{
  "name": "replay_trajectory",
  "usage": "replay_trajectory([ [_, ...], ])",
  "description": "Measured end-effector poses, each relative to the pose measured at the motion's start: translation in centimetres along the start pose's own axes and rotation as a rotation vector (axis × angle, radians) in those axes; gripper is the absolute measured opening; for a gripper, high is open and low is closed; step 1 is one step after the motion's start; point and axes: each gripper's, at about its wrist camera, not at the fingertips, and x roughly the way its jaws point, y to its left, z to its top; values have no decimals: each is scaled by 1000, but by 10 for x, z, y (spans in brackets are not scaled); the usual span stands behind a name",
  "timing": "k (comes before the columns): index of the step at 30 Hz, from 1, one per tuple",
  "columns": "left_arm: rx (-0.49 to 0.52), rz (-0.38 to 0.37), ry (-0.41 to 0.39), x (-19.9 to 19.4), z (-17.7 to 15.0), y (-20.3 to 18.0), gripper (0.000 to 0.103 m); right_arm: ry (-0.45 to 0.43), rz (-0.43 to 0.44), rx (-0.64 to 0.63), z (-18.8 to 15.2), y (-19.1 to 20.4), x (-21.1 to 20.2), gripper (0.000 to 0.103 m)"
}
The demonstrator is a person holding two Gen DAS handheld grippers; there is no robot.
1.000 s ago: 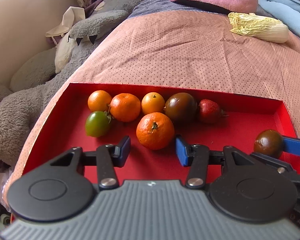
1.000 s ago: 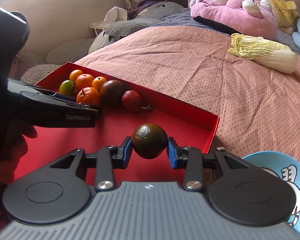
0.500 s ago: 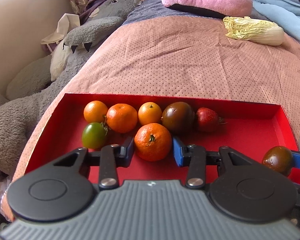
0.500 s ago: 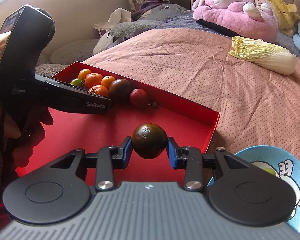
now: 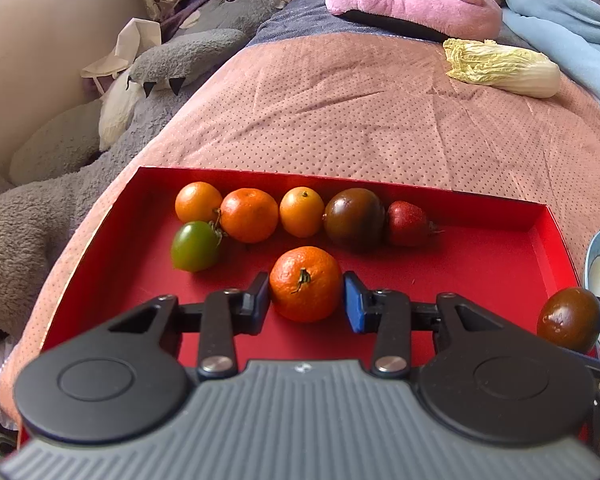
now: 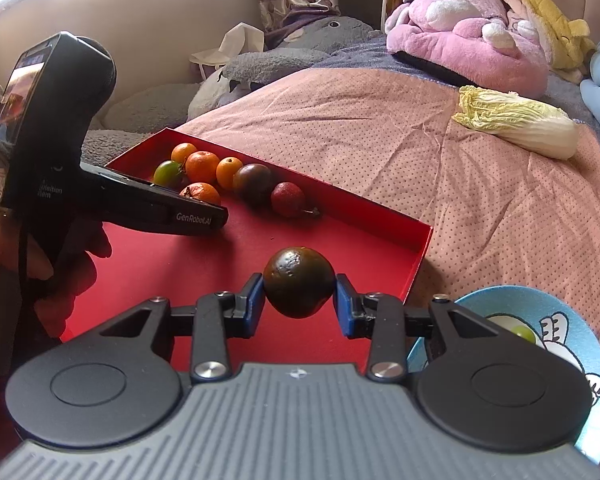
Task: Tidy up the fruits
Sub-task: 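Hold the dark brown tomato in the right tool while the left tool grasps an orange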
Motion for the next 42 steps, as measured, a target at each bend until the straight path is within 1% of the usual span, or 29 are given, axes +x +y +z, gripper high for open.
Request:
replay_trajectory([
  [10, 11, -15, -16, -12, -8, 0, 42, -3, 5, -28, -1, 15, -11, 43],
  [26, -9, -21, -37, -24, -13, 5, 42, -7, 1, -37, -3, 19, -21, 43],
  [42, 3, -20, -47, -29, -15, 1, 42, -25, 13, -28, -6, 17, -32, 43],
])
